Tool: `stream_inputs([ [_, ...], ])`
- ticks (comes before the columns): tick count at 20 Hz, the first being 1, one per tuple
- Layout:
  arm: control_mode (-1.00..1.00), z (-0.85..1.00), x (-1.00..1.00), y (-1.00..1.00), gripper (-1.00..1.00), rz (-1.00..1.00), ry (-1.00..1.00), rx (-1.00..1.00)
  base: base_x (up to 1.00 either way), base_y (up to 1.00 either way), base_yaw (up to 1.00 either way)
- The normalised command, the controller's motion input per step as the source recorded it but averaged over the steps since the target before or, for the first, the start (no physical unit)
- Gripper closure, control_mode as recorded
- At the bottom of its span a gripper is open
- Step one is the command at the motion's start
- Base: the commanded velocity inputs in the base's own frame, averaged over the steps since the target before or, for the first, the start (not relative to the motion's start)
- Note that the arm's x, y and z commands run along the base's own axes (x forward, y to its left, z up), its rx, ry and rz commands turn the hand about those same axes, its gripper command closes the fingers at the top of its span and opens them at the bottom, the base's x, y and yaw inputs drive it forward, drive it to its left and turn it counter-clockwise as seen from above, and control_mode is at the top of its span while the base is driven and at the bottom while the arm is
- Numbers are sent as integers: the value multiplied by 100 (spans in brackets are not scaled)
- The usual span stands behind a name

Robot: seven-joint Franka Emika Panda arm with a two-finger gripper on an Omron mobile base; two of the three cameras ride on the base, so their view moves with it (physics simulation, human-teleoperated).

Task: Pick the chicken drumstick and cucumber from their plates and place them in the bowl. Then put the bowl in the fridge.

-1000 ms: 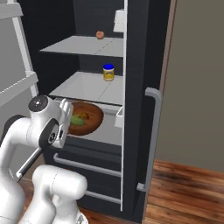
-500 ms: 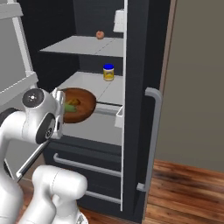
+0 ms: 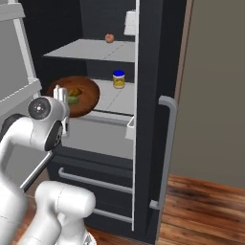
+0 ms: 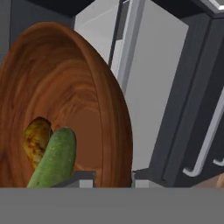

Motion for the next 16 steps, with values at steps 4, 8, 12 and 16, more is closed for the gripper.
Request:
stream_inputs([
  [4, -100, 0, 69, 18, 100, 0, 5, -1, 0, 0, 0],
  [8, -100, -2, 64, 5, 100, 1, 19, -4, 0, 0, 0],
  [12, -100, -8, 54, 0, 100, 4, 17, -11, 0, 0, 0],
  [16, -100, -4, 46, 1, 100, 6, 1, -6, 0, 0, 0],
])
